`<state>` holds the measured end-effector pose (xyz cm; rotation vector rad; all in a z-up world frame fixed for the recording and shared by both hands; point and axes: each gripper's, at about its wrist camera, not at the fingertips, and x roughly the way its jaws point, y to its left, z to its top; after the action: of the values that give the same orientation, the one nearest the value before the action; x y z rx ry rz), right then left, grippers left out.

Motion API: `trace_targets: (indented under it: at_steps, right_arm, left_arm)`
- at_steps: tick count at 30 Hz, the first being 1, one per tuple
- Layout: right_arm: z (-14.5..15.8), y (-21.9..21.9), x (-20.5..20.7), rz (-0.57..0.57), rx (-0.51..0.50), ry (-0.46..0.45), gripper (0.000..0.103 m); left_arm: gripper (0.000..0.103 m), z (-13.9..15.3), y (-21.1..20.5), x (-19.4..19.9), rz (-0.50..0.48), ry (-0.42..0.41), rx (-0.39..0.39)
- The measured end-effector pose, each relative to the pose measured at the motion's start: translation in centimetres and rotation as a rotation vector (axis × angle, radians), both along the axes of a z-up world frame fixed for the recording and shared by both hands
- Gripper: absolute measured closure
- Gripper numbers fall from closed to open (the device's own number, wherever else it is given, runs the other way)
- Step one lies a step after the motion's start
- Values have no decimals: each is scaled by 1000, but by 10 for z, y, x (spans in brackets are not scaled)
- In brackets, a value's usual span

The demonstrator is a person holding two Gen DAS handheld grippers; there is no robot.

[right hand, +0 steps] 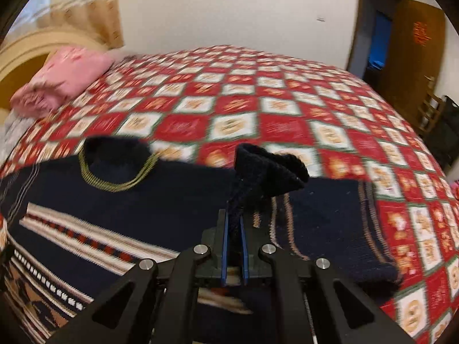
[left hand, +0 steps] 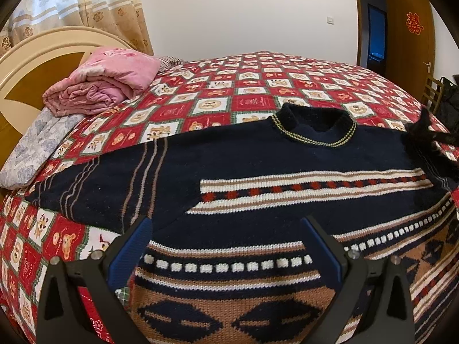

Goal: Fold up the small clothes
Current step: 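Lift the sleeve with the right tool and fold it across the sweater body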

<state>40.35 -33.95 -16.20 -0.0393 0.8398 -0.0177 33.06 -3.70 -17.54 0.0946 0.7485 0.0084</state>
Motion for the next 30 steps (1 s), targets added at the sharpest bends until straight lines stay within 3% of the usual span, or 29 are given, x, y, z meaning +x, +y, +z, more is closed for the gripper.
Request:
trace_targets:
  at_steps: [6,8,10,13,17,21,25,30]
  right_arm:
    - [-29,27,1,92,41,57,91]
    - [-31,31,-5,159,96,80,55]
    - [-24,30,-19,219,146,74,45]
    - [-11,14,-46,207,99,11,45]
    - [3,-41,-66,146,120,17,45]
    - [15,-99,-84,45,90,-44,44]
    - [15,-152,-102,-86,151,-123,39]
    - [8,-191,-110,-215,238,-169,37]
  left_arm:
    - [0,0,1,0,-1,5,-7]
    - [0,-1,-2,2,-10,18,-21]
    - [0,0,-7,4,-31,39,-46]
    - [0,4,-22,5,-71,41,-56]
    - [0,9,-54,12,-141,49,-75]
    - [0,13,-100,24,-218,64,-84]
    - [2,10,-136,46,-250,107,-126]
    - [11,-5,-173,82,-239,195,-209]
